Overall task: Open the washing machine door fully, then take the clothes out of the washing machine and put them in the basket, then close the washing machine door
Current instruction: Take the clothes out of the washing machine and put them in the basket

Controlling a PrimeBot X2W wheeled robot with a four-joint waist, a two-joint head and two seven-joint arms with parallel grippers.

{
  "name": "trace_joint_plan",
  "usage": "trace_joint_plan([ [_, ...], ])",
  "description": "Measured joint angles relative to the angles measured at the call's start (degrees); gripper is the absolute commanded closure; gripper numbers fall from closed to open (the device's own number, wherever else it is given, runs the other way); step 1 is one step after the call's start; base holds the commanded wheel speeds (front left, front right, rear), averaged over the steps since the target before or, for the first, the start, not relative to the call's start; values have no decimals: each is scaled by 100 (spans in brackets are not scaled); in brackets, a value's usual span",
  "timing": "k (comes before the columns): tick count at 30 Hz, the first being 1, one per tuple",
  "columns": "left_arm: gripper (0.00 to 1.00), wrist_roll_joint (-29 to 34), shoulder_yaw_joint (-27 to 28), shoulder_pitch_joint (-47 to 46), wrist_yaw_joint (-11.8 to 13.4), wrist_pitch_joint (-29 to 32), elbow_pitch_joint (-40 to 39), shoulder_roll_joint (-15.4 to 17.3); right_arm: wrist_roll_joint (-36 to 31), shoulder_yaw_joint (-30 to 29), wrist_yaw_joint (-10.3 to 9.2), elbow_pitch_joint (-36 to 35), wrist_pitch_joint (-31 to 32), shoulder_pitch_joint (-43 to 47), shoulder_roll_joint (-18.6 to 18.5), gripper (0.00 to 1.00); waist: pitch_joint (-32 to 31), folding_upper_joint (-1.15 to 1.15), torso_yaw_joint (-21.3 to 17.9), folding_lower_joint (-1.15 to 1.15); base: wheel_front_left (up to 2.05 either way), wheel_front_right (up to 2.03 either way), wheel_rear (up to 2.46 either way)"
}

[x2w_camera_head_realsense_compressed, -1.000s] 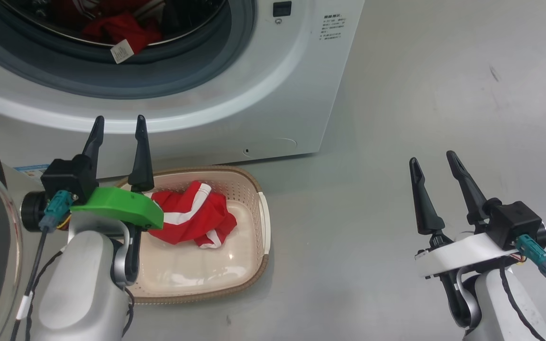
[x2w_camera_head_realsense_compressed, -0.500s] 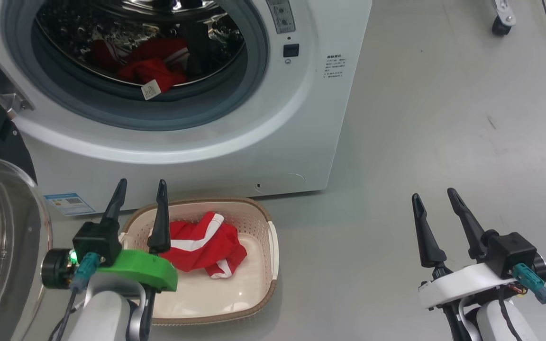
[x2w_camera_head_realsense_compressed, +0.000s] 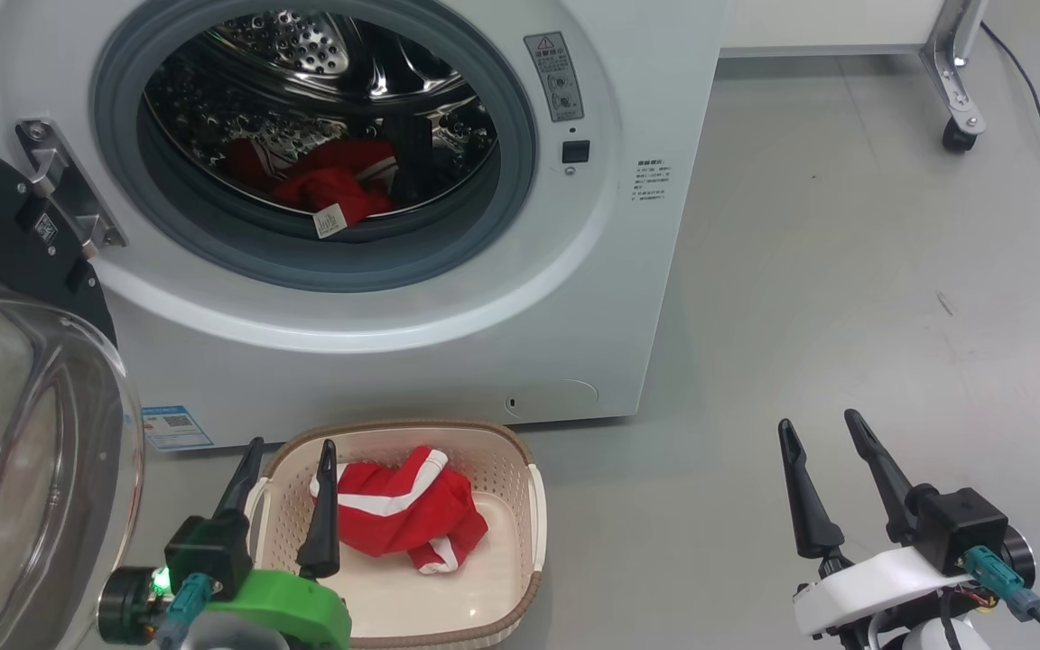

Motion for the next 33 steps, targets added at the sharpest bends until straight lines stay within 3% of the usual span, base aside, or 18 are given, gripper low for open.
trace_joint_plan([
  [33,0,9,5,587,149,229,-837,56,2,175,-102,-170,0,190,9,0,-52,0,-33,0,0,0,0],
])
